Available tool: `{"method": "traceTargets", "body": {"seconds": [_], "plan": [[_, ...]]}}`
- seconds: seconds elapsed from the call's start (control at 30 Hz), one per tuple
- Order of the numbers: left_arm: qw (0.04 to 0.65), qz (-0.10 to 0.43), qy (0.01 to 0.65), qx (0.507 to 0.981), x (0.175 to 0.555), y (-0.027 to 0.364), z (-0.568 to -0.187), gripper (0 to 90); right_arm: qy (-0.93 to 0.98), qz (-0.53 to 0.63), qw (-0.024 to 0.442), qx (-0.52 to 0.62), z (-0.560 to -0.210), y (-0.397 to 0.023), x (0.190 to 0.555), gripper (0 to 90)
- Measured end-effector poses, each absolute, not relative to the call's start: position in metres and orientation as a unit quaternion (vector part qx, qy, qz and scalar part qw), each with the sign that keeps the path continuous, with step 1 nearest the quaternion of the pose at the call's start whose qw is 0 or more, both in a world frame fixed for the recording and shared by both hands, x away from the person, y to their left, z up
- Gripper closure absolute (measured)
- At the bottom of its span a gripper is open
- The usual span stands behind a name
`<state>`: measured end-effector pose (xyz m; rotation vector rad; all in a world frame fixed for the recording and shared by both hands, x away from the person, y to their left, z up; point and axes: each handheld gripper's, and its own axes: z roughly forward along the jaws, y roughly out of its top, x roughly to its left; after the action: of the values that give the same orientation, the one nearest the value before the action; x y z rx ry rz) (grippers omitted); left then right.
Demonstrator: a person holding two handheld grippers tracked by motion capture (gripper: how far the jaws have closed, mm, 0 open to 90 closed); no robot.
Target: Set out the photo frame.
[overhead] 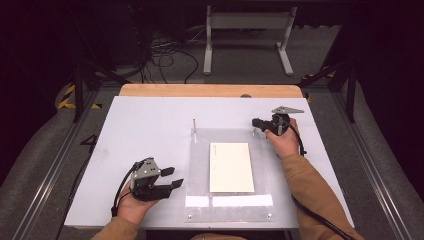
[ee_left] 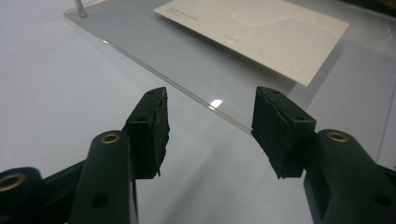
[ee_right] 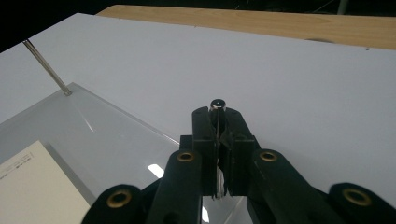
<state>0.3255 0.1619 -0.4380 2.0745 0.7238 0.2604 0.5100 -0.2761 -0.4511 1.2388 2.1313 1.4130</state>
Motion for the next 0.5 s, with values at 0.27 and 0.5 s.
{"method": "traceTargets", "body": {"seconds": [0.27,0.5], "plan": [[0.45,0.129,0.272,0.841,0.321,0.169,-0.436,32.5,0.733,0.491,0.103,0.459,-0.449,-0.279,0.522,85.0],[0.428,0.182,0.205,0.861,0.311,0.16,-0.44,23.4,0.734,0.484,0.089,0.467,-0.447,-0.279,0.526,85.0]]}}
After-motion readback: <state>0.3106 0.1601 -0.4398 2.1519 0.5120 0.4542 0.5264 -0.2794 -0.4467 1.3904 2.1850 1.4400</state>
